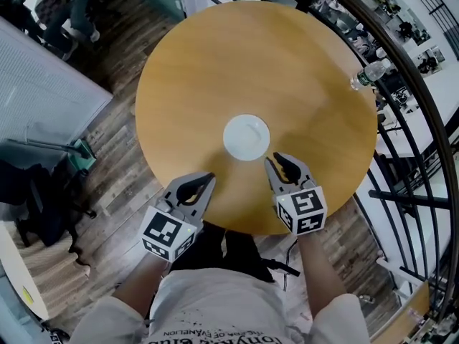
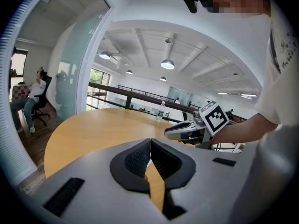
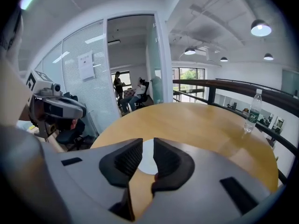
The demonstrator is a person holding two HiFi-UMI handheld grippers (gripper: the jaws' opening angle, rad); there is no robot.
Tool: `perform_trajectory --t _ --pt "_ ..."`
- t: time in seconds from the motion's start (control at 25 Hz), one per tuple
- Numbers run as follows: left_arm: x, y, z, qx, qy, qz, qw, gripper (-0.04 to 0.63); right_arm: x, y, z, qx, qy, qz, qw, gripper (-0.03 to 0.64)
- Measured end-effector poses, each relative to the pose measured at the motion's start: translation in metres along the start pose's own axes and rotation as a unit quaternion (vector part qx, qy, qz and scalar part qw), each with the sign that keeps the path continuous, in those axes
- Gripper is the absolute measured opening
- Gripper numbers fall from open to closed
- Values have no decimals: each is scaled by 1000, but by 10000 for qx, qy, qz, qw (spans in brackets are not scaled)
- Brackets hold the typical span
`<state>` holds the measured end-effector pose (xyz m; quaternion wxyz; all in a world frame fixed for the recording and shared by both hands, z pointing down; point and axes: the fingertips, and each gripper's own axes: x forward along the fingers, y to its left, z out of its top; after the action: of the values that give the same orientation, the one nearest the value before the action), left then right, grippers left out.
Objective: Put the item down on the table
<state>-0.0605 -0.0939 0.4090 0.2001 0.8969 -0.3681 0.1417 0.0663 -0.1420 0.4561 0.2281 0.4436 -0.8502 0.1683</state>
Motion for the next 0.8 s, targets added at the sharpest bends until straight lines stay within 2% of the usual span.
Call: perform_trajectory --t 0.08,0.16,0.4,0.8 --pt "-6 -9 3 36 -37 8 10000 23 -18 4 6 78 -139 32 9999 47" --pt "-11 -18 5 49 -47 10 10000 23 -33 7 11 185 -253 46 9995 37" --pt "-22 -40 6 14 -99 23 9999 23 -69 15 17 230 -503 1 9985 35" --pt "-30 -61 15 136 -142 55 9998 23 -110 21 12 529 -447 -164 9975 31"
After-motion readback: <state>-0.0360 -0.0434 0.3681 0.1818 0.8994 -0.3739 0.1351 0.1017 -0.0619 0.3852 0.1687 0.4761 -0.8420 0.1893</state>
